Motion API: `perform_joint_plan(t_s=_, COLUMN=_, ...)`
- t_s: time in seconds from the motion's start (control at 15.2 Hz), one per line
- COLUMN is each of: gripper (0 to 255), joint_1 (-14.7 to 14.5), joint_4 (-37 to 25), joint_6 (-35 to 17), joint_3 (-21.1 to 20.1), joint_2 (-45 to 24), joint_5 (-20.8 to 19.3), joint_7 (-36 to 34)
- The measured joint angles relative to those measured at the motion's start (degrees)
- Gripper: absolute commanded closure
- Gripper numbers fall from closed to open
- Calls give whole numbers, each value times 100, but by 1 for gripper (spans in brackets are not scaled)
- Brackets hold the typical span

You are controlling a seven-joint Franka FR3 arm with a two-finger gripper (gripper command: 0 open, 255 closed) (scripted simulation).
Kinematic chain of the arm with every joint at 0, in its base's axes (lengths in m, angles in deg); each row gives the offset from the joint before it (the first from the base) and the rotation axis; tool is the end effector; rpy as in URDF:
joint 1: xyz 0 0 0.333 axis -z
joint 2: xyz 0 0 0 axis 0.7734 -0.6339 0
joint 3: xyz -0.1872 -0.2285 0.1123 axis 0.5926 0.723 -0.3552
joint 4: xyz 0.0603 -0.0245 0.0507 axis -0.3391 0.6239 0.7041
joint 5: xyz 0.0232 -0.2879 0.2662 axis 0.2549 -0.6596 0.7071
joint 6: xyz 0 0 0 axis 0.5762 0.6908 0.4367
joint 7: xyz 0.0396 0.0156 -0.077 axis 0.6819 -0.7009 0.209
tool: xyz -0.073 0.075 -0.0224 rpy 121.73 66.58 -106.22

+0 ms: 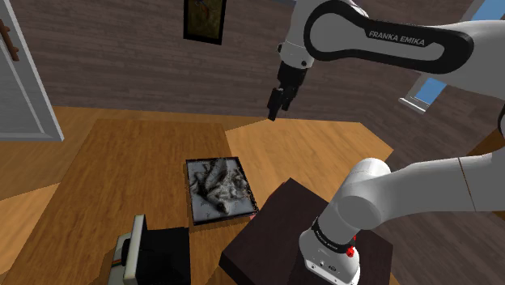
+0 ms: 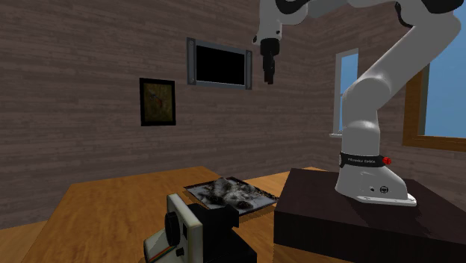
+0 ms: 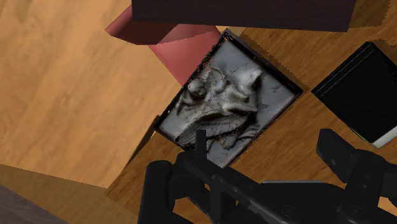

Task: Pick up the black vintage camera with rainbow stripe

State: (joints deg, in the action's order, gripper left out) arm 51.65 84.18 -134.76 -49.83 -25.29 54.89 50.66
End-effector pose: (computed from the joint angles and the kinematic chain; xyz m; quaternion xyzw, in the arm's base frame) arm 0.3207 -0.0030 0.5615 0.9991 0.0334 0.0108 0.0254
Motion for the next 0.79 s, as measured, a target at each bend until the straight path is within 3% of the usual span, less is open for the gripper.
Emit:
perform_joint_plan(t_s=0.26, gripper=0, joint_1=-35, joint_4=214, joint_6=-218, joint_3=-225, joint_2=-15, joint_5=163, joint_7=-377)
perform_joint_plan(t_s=0.79, gripper=0, joint_1=-224, joint_4=820, joint_6=-1253, joint_3=-1215, joint_2=-447, joint_5=838, joint_7=-1918)
